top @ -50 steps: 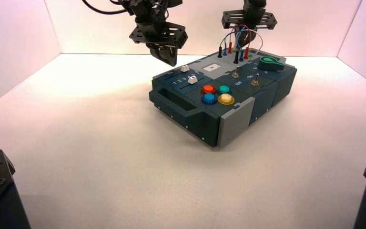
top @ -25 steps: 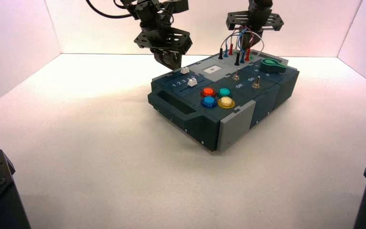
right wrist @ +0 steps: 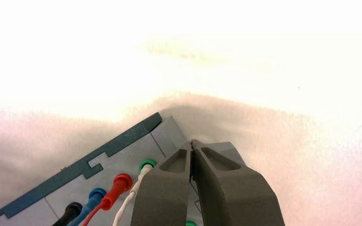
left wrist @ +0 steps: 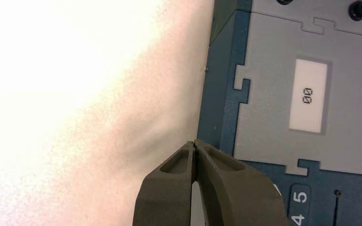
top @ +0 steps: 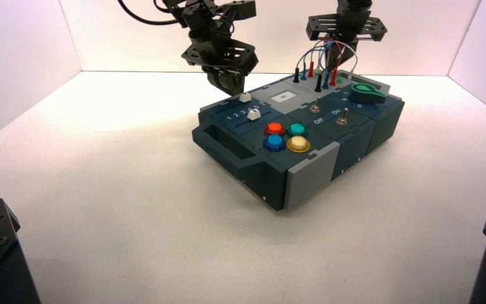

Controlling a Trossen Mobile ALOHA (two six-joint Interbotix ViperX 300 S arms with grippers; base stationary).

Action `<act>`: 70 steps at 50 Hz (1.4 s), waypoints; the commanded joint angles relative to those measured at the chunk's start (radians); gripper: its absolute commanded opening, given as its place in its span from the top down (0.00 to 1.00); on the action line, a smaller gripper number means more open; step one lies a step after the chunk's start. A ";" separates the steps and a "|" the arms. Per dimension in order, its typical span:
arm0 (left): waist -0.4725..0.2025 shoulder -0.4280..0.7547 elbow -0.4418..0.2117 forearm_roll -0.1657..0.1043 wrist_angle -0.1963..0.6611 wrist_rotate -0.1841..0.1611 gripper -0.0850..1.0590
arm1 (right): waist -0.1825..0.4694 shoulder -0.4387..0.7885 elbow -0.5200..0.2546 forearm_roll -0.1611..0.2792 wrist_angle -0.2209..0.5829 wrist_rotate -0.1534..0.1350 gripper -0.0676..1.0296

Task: Move the box closer.

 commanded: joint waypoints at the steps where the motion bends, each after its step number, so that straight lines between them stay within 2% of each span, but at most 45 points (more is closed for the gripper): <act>1: -0.006 -0.057 0.002 0.000 -0.003 0.012 0.95 | 0.009 -0.021 0.040 0.003 0.017 -0.003 0.96; 6: -0.006 -0.067 0.012 0.000 -0.002 0.025 0.95 | 0.011 -0.020 0.057 0.003 0.017 -0.006 0.96; 32: -0.006 -0.106 0.077 -0.002 -0.014 0.031 0.95 | 0.023 0.014 0.098 0.008 0.011 -0.006 0.96; 70: -0.049 -0.161 0.181 -0.005 -0.051 0.031 0.95 | 0.025 -0.075 0.222 0.015 -0.002 -0.006 0.96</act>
